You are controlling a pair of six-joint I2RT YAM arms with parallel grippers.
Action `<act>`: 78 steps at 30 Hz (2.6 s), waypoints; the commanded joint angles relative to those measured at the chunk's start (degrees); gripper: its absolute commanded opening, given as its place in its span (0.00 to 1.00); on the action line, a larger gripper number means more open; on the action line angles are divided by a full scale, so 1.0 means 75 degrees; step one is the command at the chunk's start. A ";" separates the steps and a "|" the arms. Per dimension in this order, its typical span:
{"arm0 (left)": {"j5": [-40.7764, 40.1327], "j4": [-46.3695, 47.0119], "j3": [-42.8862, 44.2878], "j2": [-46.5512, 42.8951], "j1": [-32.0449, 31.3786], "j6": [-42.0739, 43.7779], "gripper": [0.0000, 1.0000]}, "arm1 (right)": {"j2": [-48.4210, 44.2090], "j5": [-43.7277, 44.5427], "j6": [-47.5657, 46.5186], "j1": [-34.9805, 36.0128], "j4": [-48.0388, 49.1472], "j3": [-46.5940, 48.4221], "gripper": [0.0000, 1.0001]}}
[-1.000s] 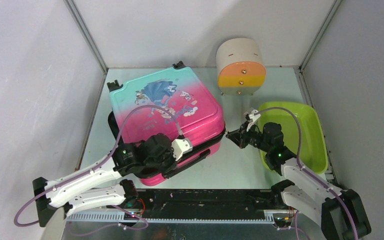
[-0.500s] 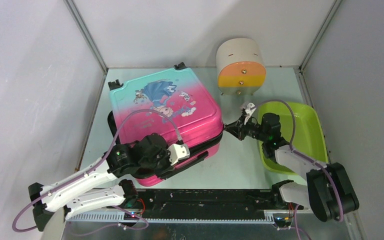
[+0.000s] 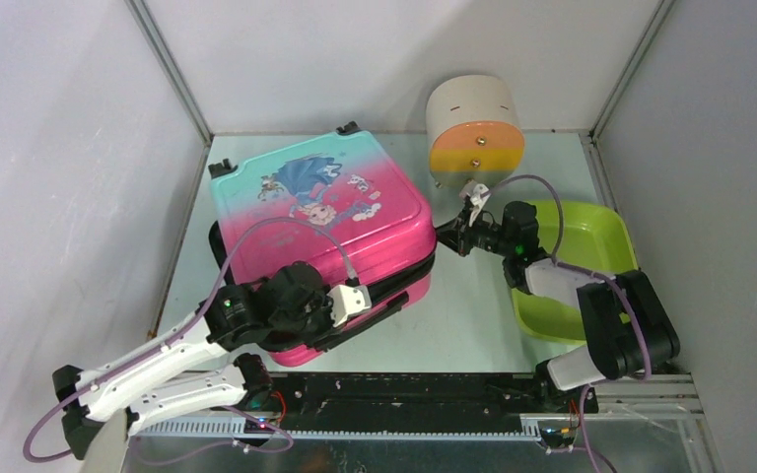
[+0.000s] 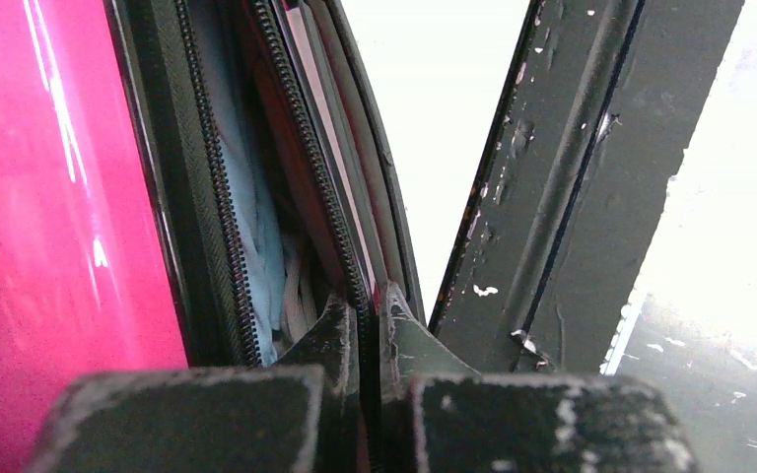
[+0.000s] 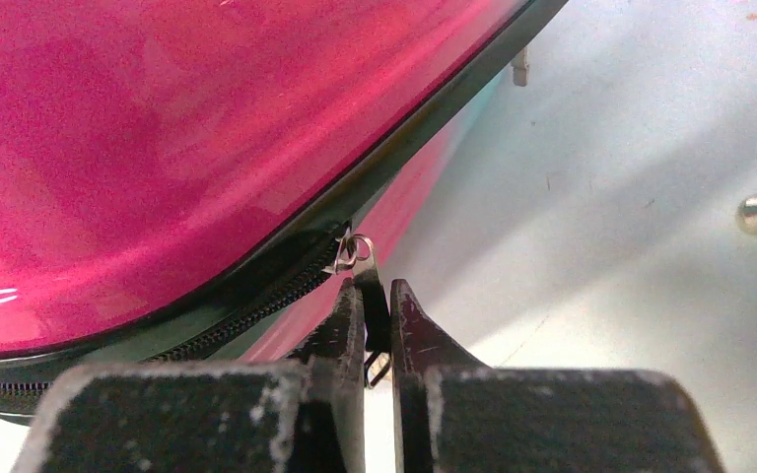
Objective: Open, take out, and arrange the luggage
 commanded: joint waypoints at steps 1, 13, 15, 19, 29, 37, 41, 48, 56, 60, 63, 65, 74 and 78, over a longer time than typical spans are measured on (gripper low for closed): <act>0.2193 -0.0432 0.0708 -0.0487 -0.0227 0.0692 0.00 | 0.0481 0.2186 -0.0034 -0.0278 0.2056 0.1104 0.00; 0.0931 0.0086 0.0541 -0.0761 -0.0184 0.0073 0.00 | 0.1400 0.2531 0.0503 0.0107 0.2351 0.1646 0.01; 0.0185 0.0241 0.0627 -0.0718 -0.0166 -0.0346 0.01 | 0.1369 0.2697 0.0667 0.0170 0.2080 0.1763 0.10; -0.0940 0.0101 0.1096 -0.0241 -0.0145 -0.0704 0.01 | 0.0794 0.3076 0.1654 0.0253 0.0780 0.1840 0.36; -0.2632 0.0601 0.1573 0.0808 -0.0133 -0.1684 0.10 | -0.1591 0.4999 0.3666 0.0322 -0.4228 0.2287 0.60; -0.2625 0.1907 0.1611 0.1923 -0.0133 -0.2700 0.36 | -0.3563 0.7176 0.6417 0.1588 -0.7751 0.2381 0.55; -0.2685 0.1857 0.2126 0.2149 -0.0133 -0.2648 0.65 | -0.3920 0.8284 0.8377 0.2422 -0.9068 0.2348 0.57; -0.3890 0.0121 0.3511 0.1881 -0.0113 -0.2856 0.79 | -0.3841 0.9606 1.0930 0.4332 -0.9403 0.2002 0.58; -0.5125 -0.1212 0.3751 0.0736 0.0976 -0.3141 0.86 | -0.3185 1.0587 1.2632 0.6255 -0.9207 0.1993 0.57; -0.5557 -0.1300 0.3536 -0.0009 0.1527 -0.2916 0.97 | -0.2808 1.0772 1.2922 0.6862 -0.8707 0.1987 0.62; -0.5270 -0.1244 0.3401 -0.0343 0.2194 -0.2688 1.00 | -0.2460 1.0953 1.2110 0.7137 -0.7435 0.1927 0.64; -0.5179 -0.1225 0.3273 -0.0358 0.2633 -0.2591 0.99 | -0.2279 1.1049 1.2373 0.7279 -0.7452 0.1923 0.61; -0.4567 -0.1153 0.2838 -0.0142 0.3604 -0.2811 0.94 | -0.1577 1.1352 1.4025 0.7430 -0.8555 0.1923 0.59; -0.4524 -0.1034 0.2680 -0.0290 0.3608 -0.2766 0.93 | -0.1152 1.1151 1.2373 0.7145 -0.7292 0.1923 0.58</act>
